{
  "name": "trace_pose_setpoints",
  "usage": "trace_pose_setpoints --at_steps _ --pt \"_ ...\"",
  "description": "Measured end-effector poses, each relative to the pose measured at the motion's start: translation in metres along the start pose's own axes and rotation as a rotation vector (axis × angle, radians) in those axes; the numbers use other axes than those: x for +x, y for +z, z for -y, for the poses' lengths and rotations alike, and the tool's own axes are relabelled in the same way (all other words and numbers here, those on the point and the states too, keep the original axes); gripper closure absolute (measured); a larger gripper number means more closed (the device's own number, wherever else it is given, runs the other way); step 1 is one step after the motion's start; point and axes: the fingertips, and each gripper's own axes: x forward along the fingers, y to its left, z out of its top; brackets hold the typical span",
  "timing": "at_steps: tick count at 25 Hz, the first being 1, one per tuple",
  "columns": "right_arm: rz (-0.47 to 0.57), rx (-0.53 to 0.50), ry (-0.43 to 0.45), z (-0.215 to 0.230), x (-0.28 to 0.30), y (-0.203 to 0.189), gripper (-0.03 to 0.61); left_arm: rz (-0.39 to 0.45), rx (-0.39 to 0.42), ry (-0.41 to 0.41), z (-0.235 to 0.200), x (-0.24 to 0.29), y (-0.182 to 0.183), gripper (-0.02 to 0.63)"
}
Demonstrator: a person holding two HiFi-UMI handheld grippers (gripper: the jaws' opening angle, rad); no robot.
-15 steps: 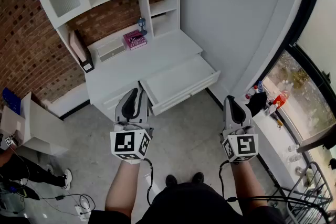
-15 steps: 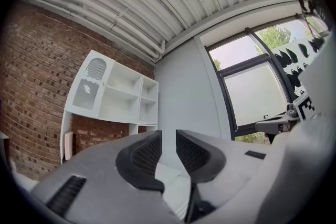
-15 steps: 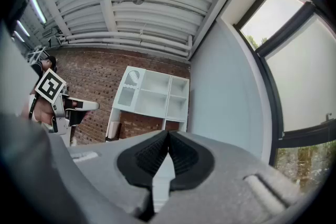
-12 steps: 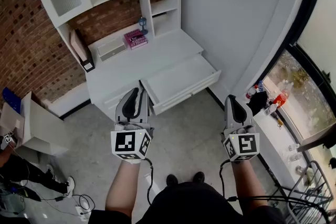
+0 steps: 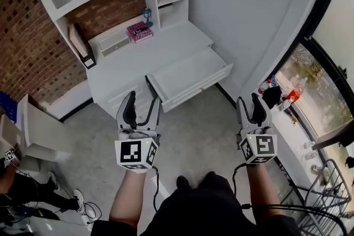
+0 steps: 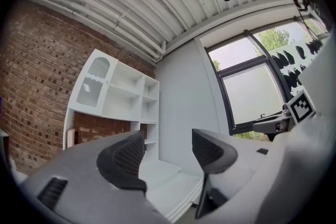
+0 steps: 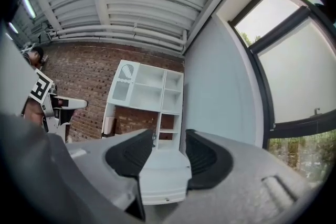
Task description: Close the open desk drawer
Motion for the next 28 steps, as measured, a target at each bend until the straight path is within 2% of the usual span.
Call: trace_pose_setpoints --at_steps 3,8,18,24,28 --pt "-0.053 0.005 -0.002 0.001 0.001 -0.026 0.371 -0.060 -0.037 -0.018 -0.004 -0.006 -0.028 0.333" --pt "-0.141 0.064 0.002 0.010 0.015 -0.072 0.357 -0.126 -0.073 0.001 -0.014 -0.003 -0.067 0.333" --pt "-0.244 0.090 0.074 0.028 0.087 -0.162 0.360 -0.267 -0.023 0.049 -0.020 0.043 -0.131 0.333" --pt "-0.303 0.015 0.169 0.035 0.141 -0.221 0.365 -0.359 -0.021 0.089 -0.018 0.091 -0.174 0.333" --pt "-0.347 0.018 0.210 0.043 0.168 -0.254 0.374 -0.418 -0.016 0.110 -0.011 0.115 -0.198 0.333"
